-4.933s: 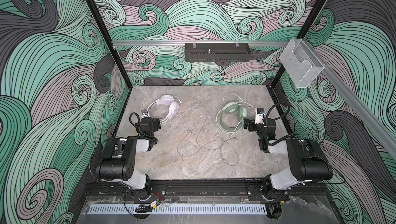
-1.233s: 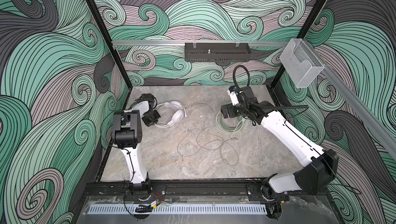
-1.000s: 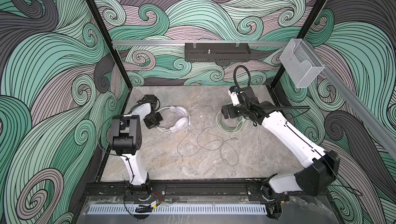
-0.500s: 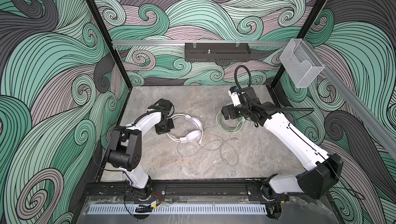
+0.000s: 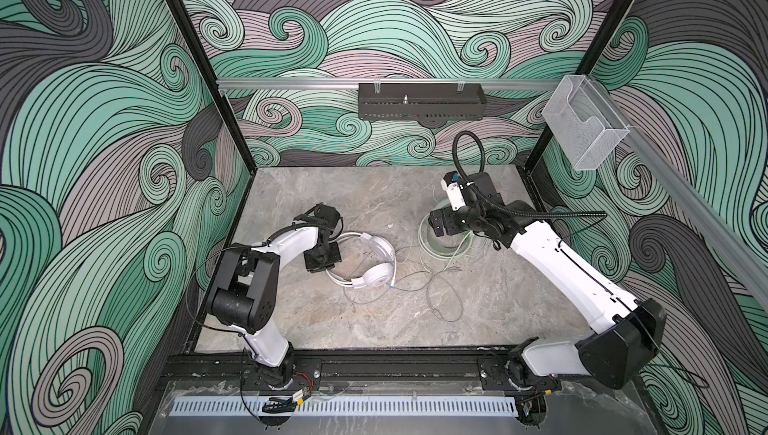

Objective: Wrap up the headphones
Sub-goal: 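Grasp the white headset's headband with the left gripper and lift it up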

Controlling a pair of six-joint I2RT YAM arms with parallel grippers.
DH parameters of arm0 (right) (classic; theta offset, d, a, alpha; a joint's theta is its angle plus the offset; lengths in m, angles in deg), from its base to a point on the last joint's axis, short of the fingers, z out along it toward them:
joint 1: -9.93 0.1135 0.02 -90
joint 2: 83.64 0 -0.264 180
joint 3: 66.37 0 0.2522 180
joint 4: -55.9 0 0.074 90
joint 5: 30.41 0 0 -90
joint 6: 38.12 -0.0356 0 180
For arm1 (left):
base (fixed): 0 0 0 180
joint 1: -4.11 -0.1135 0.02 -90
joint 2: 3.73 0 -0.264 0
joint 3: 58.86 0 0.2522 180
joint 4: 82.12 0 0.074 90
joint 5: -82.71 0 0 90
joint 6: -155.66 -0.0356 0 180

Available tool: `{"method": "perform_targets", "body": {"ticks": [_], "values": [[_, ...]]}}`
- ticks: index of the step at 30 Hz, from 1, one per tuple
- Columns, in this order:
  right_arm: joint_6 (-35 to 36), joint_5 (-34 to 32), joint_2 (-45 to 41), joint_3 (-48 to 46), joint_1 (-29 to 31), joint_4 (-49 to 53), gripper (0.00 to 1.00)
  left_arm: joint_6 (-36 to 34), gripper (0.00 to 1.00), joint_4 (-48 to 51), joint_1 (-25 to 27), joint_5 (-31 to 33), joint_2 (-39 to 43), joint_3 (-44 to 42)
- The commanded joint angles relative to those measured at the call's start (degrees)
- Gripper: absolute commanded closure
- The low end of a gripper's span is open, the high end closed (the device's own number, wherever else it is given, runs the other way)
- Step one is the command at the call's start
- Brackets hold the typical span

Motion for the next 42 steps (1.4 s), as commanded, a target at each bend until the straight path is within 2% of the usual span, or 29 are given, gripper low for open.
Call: {"method": "perform_targets", "body": {"ticks": [1,3,10,12,18,27,33,38,42], "values": [[-0.5,-0.8,-1.3,-0.7,0.4,0.3,0.02,0.7,0.79,-1.7,0.2,0.0,-1.0,0.0],[-0.6,-0.7,-1.4,-0.7,0.4,0.2,0.02,0.2,0.71,-1.5,0.3,0.4,-1.5,0.3],[-0.5,-0.7,-1.4,-0.1,0.4,0.3,0.02,-2.1,0.33,-0.1,-0.6,1.6,-4.0,4.1],[-0.6,-0.7,-1.4,-0.1,0.5,0.2,0.02,-2.8,0.28,0.5,-0.9,1.9,-5.3,5.5],[-0.4,-1.0,-1.8,-0.5,0.6,0.2,0.02,-3.6,0.26,0.7,-2.7,0.4,-8.3,6.8],[-0.3,-1.3,-1.5,-0.4,0.6,0.2,0.02,-1.2,0.5,-1.7,-1.9,1.5,-7.8,2.3],[0.0,-0.9,-1.6,0.3,0.6,0.4,0.02,0.0,0.77,-2.6,-1.0,3.5,-8.9,1.6],[2.2,1.0,-3.7,-0.4,0.7,-0.5,0.02,-2.2,1.0,-0.4,-1.0,8.3,-4.5,5.3],[5.2,7.0,-7.6,-3.1,0.7,-3.2,0.02,-7.1,1.0,4.0,-1.0,13.4,0.7,11.5]]}}
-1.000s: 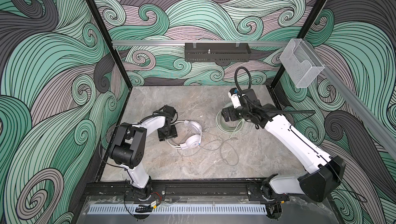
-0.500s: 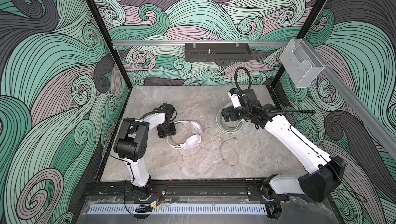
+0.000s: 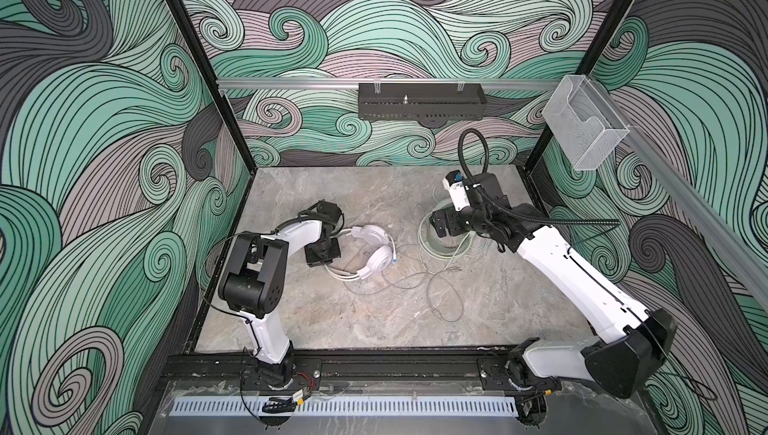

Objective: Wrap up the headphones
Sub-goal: 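Grasp the white headset's headband with the left gripper and lift it up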

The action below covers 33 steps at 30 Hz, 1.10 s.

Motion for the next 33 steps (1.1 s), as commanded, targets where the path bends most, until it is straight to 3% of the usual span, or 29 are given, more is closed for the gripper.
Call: {"method": "perform_targets", "body": {"ticks": [1,7,11,15,22,33], "values": [[3.5,6.3,-4.3,-2.4,0.4,-2.9,0.02,-4.7,1.0,4.0,0.4,7.4,7.1,6.4],[8.3,17.4,-15.3,-9.9,0.4,-10.9,0.01,-13.5,1.0,5.0,0.6,9.6,17.8,13.6],[12.2,18.7,-21.0,-10.1,0.4,-9.1,0.0,-22.8,1.0,-1.6,2.2,7.6,26.6,14.9],[16.1,18.1,-24.1,-8.1,0.5,-4.7,0.0,-28.3,1.0,-1.9,3.7,0.9,29.9,19.1],[17.6,21.4,-22.7,-6.3,0.8,-1.7,0.01,-29.9,1.0,2.5,4.8,-5.2,30.2,28.4],[12.7,25.7,-19.4,-8.4,3.8,-10.5,0.0,-26.6,1.0,8.1,6.0,-9.7,27.6,40.7]]}}
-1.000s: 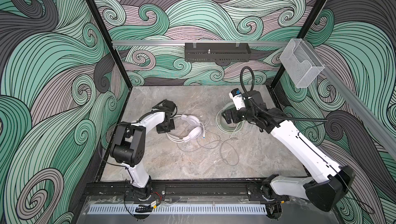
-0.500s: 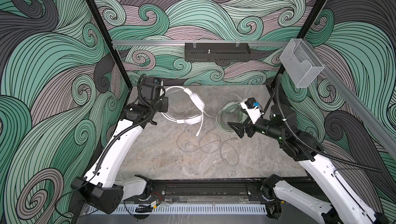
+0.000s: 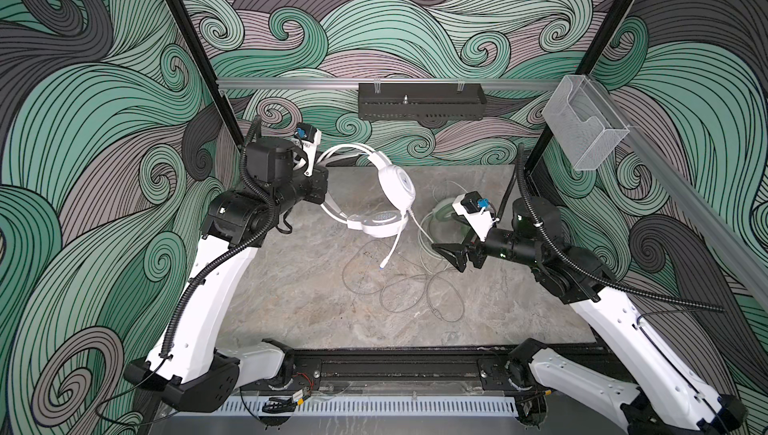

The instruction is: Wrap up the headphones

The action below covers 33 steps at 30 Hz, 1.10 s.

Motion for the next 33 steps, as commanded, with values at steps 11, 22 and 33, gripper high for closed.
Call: {"method": "perform_targets", "body": {"ticks": [11,22,33], "values": [[-4.8,3.6,0.7,-5.4,1.7,-9.4,0.11,9.0,1.0,1.1,0.8,-4.9,-0.8,5.2],[-8.8,6.1,0.6,-10.1,1.7,-16.1,0.46,17.1,1.0,6.0,0.7,-8.0,-4.3,13.6],[-12.6,7.0,-0.1,-12.5,1.6,-20.9,0.43,20.2,1.0,10.3,0.8,-9.9,-7.5,21.8]]}}
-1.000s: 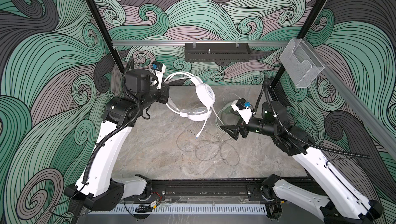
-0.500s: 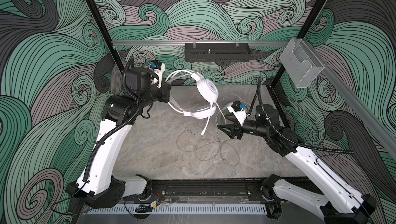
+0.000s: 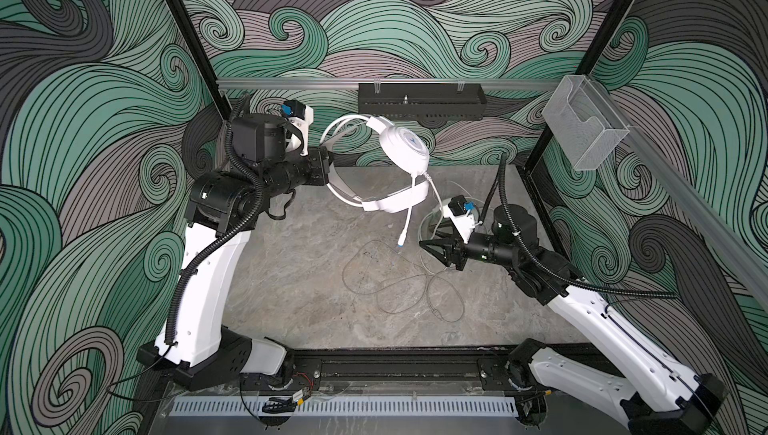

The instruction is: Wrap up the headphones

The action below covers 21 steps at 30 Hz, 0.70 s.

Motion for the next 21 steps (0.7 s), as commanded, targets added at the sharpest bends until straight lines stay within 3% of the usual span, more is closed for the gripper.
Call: {"method": "perform_targets", "body": {"ticks": [1,21], "values": [[-2.6,1.3,-0.8,-1.5,0.2,-4.3,0.42,3.9,1.0,-0.2,0.2,-2.6,0.1,2.8],[-15.1,4.7,2.7,-8.2,0.4,-19.4,0.41,8.1,1.0,-1.6,0.2,-6.3,-3.4,11.5]]}}
